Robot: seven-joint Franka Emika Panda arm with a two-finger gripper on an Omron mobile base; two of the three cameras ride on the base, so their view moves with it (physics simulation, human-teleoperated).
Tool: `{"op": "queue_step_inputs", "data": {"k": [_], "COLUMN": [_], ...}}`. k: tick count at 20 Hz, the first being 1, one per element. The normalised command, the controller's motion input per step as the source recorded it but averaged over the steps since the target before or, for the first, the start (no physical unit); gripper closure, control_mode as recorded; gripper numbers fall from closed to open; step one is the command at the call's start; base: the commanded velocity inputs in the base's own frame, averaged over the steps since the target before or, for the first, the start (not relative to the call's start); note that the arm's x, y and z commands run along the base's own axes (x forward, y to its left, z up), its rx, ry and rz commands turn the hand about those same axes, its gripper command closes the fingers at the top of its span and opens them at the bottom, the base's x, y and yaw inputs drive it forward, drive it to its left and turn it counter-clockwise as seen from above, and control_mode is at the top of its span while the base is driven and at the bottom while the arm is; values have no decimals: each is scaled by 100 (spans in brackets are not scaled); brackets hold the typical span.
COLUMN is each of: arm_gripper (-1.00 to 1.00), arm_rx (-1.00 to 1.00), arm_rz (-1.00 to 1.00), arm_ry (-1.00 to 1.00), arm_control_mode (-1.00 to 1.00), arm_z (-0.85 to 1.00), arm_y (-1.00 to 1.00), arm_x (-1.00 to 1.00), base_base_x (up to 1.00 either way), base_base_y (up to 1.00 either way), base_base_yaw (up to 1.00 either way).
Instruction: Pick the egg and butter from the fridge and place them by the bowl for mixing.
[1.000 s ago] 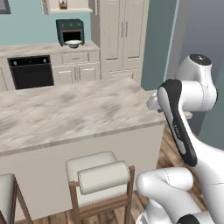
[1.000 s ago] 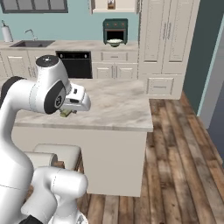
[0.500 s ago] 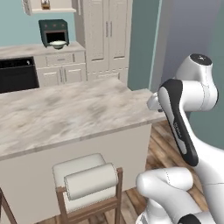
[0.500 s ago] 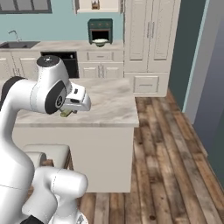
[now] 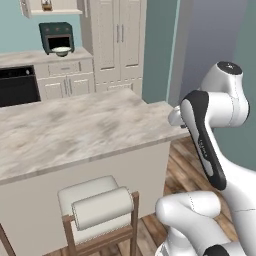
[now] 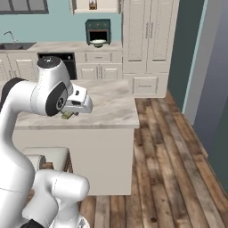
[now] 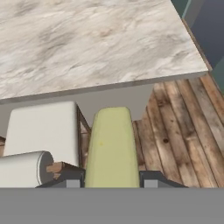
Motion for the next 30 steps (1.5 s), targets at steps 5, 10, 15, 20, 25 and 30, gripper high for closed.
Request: {"op": "queue_step_inputs", "data": {"k": [5, 10, 15, 20, 25, 30], "arm_gripper": [100, 100, 100, 100, 100, 100], "arm_rx": [0, 0, 0, 0, 0, 0], "arm_rz": [0, 0, 0, 0, 0, 0], "arm_ry": [0, 0, 0, 0, 0, 0], "arm_control_mode": [100, 100, 100, 100, 100, 100], "arm_z": [0, 0, 0, 0, 0, 0], "arm_y": [0, 0, 0, 0, 0, 0], "arm_x": [0, 0, 0, 0, 0, 0], "base_base_x": [45, 37, 32, 20, 1, -12], "base_base_y": [-51, -44, -24, -21, -16, -25], "base_base_yaw": [-4, -14, -32, -52, -62, -46]}}
